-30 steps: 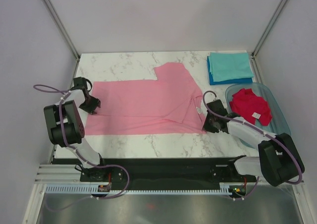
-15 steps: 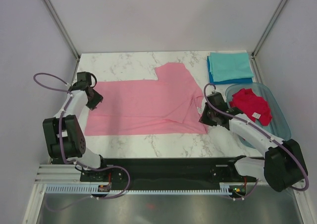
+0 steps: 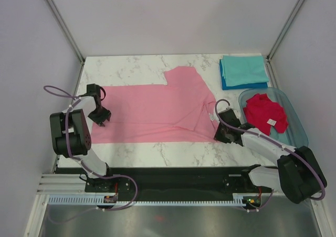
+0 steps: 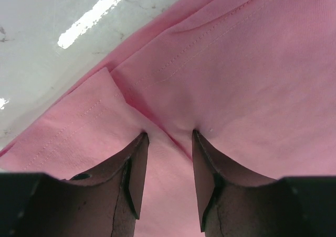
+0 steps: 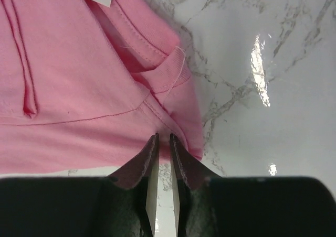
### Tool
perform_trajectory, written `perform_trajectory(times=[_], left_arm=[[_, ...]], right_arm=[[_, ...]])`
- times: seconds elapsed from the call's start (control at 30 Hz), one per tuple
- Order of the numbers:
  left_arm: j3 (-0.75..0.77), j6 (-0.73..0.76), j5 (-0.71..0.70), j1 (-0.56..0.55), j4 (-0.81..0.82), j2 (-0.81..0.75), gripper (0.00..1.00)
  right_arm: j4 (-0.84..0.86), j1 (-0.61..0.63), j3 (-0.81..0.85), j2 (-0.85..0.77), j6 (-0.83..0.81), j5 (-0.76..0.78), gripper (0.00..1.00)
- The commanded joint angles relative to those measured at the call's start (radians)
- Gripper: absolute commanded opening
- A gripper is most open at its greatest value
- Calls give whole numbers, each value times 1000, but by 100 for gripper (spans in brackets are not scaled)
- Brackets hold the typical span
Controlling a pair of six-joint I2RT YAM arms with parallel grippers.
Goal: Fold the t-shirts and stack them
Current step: Fold the tshirt
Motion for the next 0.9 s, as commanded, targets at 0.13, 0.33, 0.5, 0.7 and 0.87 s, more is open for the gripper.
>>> perform_trajectory(times=[0.13, 0.33, 0.5, 0.7, 0.87], left_arm=[[40, 4, -13, 13, 2, -14, 47], [142, 116, 53, 13, -32, -184, 48], [144, 240, 281, -28, 6, -256, 48], [54, 366, 566, -134, 107, -298, 48], [9, 378, 618, -192, 120, -321, 49]], right_arm=[[-66, 0, -7, -52, 7, 55, 22], [-123, 1, 142, -100, 59, 10, 28], [-1, 46, 196, -26, 166, -39, 32], [136, 152, 234, 136, 292, 1, 37], [166, 178, 263, 235, 326, 26, 40]])
